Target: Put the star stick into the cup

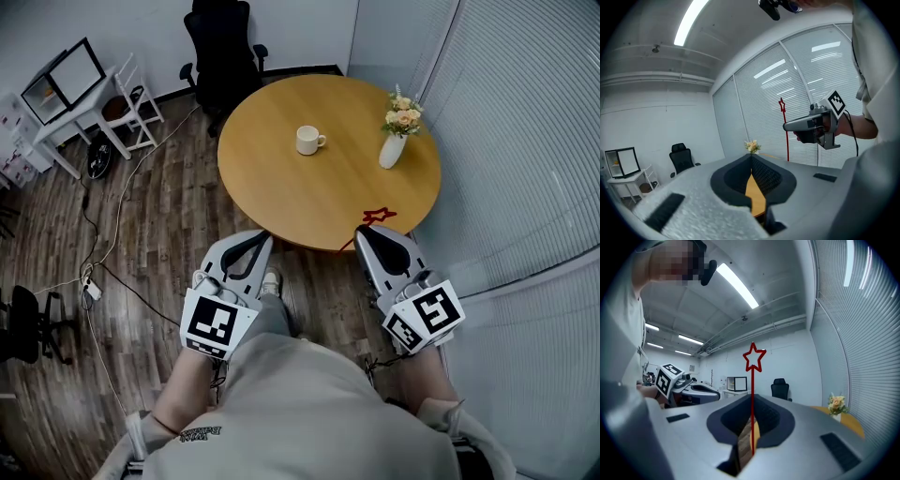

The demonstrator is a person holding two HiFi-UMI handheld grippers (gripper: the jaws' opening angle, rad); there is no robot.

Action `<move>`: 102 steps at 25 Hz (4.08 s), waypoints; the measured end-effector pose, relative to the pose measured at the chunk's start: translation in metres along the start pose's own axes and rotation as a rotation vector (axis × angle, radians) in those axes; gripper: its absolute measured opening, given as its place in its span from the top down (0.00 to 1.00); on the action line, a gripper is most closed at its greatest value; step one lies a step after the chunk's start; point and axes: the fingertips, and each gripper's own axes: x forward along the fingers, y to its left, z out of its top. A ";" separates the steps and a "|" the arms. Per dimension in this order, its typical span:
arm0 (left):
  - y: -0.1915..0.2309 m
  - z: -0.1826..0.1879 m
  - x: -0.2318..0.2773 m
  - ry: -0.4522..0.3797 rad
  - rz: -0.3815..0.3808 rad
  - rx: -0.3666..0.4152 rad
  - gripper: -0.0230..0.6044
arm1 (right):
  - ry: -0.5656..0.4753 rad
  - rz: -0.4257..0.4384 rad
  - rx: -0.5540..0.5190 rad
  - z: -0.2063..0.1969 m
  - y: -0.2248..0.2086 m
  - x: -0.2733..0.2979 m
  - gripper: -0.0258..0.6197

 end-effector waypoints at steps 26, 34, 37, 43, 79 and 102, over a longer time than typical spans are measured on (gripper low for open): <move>0.090 -0.044 0.091 0.030 -0.067 -0.043 0.93 | 0.057 -0.054 -0.009 -0.028 -0.058 0.112 0.91; 0.150 -0.057 0.139 0.053 -0.115 -0.047 0.93 | 0.074 -0.092 -0.002 -0.028 -0.097 0.181 0.91; 0.174 -0.060 0.159 0.056 -0.138 -0.044 0.93 | 0.070 -0.118 0.002 -0.025 -0.113 0.208 0.91; 0.215 -0.061 0.195 0.040 -0.191 -0.043 0.93 | 0.065 -0.187 0.011 -0.017 -0.142 0.251 0.91; 0.259 -0.071 0.301 0.085 -0.212 -0.108 0.93 | 0.115 -0.162 0.006 -0.038 -0.231 0.336 0.91; 0.313 -0.061 0.423 0.050 -0.206 -0.020 0.93 | 0.096 -0.141 0.040 -0.053 -0.306 0.453 0.91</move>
